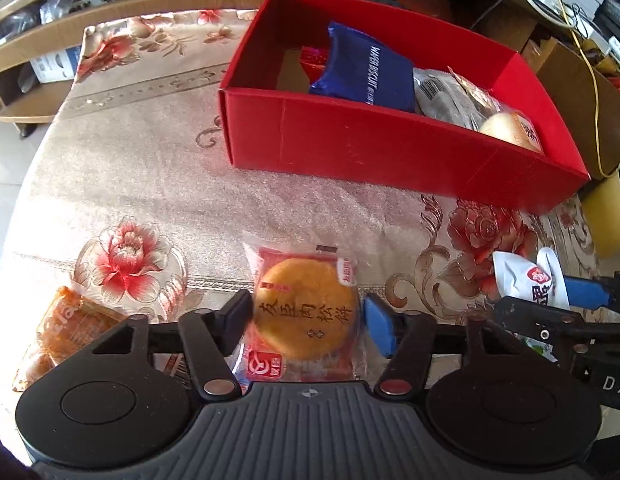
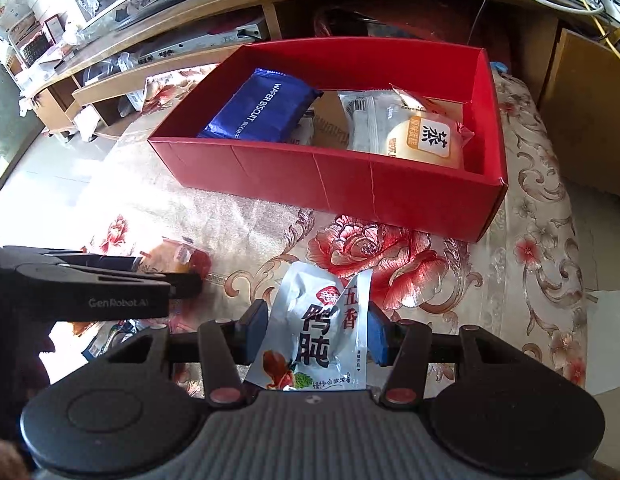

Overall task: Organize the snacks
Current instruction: 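Lift the cake with the left tool while the right tool lifts the white packet, then carry the cake and white packet over the red box with both tools, then lower the cake and white packet into the red box and open both tools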

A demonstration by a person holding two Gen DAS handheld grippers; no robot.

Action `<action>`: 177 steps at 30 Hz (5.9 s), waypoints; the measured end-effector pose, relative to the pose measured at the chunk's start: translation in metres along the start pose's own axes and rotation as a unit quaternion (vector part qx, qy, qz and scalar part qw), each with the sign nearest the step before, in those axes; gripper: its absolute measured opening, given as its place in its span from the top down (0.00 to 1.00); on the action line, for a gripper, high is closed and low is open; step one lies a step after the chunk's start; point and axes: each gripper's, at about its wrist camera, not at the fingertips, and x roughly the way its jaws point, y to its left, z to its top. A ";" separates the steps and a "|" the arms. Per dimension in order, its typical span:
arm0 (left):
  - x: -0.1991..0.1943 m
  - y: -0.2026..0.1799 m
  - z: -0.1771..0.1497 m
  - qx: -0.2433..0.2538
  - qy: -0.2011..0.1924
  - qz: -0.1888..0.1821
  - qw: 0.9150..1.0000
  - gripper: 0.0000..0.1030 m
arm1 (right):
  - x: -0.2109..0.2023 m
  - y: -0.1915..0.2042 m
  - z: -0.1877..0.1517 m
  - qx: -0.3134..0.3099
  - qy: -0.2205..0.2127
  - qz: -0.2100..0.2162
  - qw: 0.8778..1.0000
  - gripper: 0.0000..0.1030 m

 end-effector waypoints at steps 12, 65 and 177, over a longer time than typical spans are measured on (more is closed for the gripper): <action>-0.004 -0.002 -0.003 0.008 -0.001 0.013 1.000 0.38 | 0.004 0.001 0.002 -0.002 0.003 -0.002 1.000 0.54; -0.071 -0.028 0.086 0.007 -0.133 -0.047 0.990 0.40 | -0.056 0.001 0.089 0.039 -0.120 -0.029 0.992 0.54; -0.013 -0.036 0.132 0.031 -0.129 0.017 0.991 0.25 | 0.012 -0.040 0.131 0.072 -0.096 -0.069 0.990 0.46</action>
